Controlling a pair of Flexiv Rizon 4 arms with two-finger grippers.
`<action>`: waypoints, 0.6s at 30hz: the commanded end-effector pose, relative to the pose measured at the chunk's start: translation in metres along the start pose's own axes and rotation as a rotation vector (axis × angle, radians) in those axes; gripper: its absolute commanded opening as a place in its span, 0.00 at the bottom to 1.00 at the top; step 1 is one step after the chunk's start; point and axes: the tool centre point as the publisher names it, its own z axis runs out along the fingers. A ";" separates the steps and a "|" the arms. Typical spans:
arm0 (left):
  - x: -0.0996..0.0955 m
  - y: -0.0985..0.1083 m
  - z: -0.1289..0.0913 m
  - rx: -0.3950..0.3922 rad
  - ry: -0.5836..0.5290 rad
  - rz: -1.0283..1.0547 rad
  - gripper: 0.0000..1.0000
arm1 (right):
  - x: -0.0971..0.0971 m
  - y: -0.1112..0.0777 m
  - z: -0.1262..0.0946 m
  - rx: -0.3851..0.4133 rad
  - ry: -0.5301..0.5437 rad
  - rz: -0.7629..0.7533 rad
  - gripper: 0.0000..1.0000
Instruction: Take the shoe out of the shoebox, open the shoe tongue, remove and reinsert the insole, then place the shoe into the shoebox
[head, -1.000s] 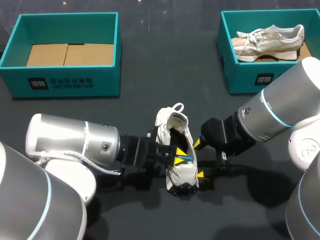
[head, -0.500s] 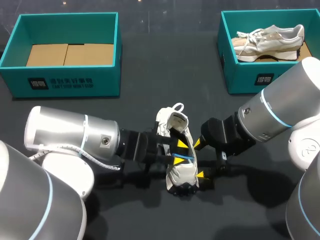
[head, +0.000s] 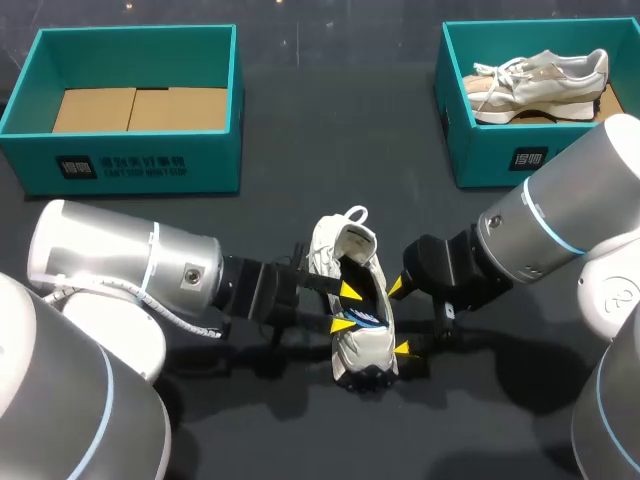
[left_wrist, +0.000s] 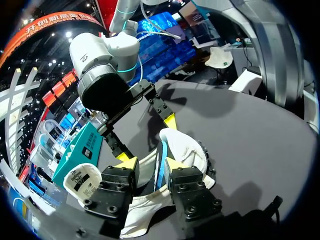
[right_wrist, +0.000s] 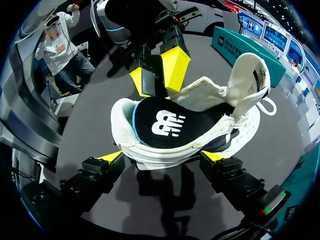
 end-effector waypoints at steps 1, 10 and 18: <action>0.001 -0.002 -0.022 0.002 0.038 -0.010 0.32 | 0.004 -0.015 -0.023 -0.006 -0.004 0.003 1.00; 0.006 -0.002 -0.053 -0.006 0.128 -0.003 0.31 | 0.003 -0.044 -0.057 -0.009 0.030 0.020 1.00; 0.007 -0.001 -0.086 -0.004 0.218 0.013 0.31 | 0.002 -0.061 -0.081 0.031 0.042 0.062 1.00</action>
